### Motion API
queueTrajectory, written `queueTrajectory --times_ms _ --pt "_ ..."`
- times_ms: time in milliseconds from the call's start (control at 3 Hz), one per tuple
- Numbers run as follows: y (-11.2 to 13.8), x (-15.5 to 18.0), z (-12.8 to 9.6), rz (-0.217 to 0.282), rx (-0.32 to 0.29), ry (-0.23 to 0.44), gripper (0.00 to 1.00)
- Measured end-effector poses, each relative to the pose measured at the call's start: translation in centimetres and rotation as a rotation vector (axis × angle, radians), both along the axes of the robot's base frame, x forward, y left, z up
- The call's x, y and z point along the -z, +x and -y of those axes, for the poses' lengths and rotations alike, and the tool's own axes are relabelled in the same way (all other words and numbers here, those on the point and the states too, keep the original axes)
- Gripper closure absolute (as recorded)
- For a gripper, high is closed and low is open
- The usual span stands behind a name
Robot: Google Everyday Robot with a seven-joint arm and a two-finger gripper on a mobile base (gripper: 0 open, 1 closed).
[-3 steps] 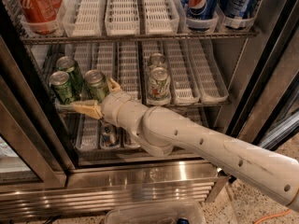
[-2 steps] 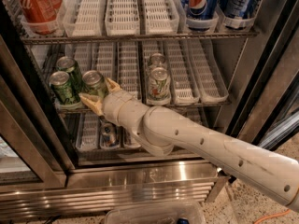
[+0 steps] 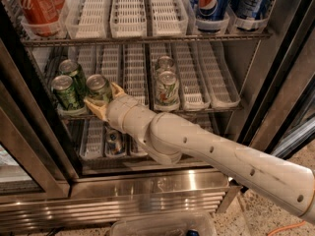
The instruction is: Pick green can from middle shelf of fridge
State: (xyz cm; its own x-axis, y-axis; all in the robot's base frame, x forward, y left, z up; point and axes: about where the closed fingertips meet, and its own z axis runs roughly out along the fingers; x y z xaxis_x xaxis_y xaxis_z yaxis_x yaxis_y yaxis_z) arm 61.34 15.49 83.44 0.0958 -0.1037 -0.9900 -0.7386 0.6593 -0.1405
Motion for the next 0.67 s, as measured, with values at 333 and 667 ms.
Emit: queueTrajectory --times_ms 333,667 --pt "-0.5 -2.0 -0.3 0.047 -0.019 0.003 1.00" --pt "-1.2 -5.0 -0.7 0.119 -0.050 0.008 1.00"
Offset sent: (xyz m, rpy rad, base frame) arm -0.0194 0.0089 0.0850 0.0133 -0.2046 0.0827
